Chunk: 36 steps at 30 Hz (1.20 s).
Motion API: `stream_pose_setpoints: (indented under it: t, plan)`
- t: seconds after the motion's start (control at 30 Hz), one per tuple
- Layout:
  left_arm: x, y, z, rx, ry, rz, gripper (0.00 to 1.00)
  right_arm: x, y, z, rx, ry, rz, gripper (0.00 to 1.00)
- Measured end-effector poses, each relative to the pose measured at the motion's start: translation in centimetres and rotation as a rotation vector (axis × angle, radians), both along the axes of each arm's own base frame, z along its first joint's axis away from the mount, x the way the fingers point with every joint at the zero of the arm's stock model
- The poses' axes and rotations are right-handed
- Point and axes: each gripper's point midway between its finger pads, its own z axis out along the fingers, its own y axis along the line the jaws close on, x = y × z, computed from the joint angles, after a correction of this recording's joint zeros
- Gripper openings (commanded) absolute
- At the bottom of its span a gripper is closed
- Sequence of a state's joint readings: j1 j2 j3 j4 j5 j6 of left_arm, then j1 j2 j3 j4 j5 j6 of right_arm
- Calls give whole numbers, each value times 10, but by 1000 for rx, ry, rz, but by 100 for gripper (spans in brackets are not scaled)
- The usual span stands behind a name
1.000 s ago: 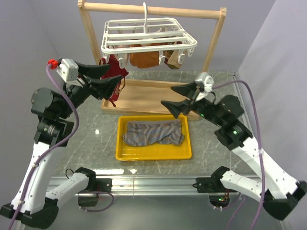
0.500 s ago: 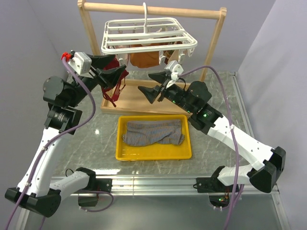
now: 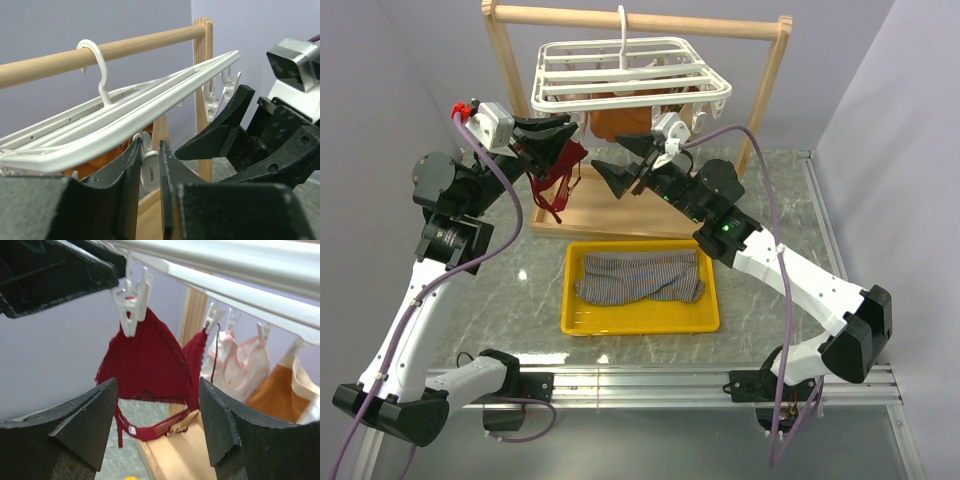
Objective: Clip the underwear to the hanger
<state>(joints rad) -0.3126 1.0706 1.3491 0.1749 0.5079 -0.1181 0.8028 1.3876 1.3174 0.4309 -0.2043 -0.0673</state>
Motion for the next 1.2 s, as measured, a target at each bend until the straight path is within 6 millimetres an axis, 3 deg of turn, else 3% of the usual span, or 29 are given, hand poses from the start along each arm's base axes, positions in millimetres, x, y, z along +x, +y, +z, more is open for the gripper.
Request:
stream_pose_setpoints:
  t: [0.33,0.57,0.73,0.93,0.97,1.03,1.07,1.13,1.2]
  plan:
    - [0,0,0,-3,5,-5,16,6,25,23,44,-46,61,73]
    - [-1,-1,0,-10,14,-10,16,3,40,28,49,-57,90,71]
    - [-1,-1,-2,-17,31,-15,16,4,50,23,35,-52,108,59]
    - [-1,-2,-6,-30,68,-23,16,6,55,33,42,-62,111,46]
    - [0,-2,-7,-32,75,-24,19,5,55,35,42,-64,113,35]
    - [0,-2,-7,-40,88,-24,28,4,55,38,42,-67,119,23]
    - [0,-1,-6,-46,90,-22,37,4,56,38,38,-63,124,14]
    - [-2,0,-6,-56,104,-18,49,2,59,40,37,-65,142,8]
    - [-7,2,-5,-67,117,-19,54,-1,62,41,34,-65,166,4]
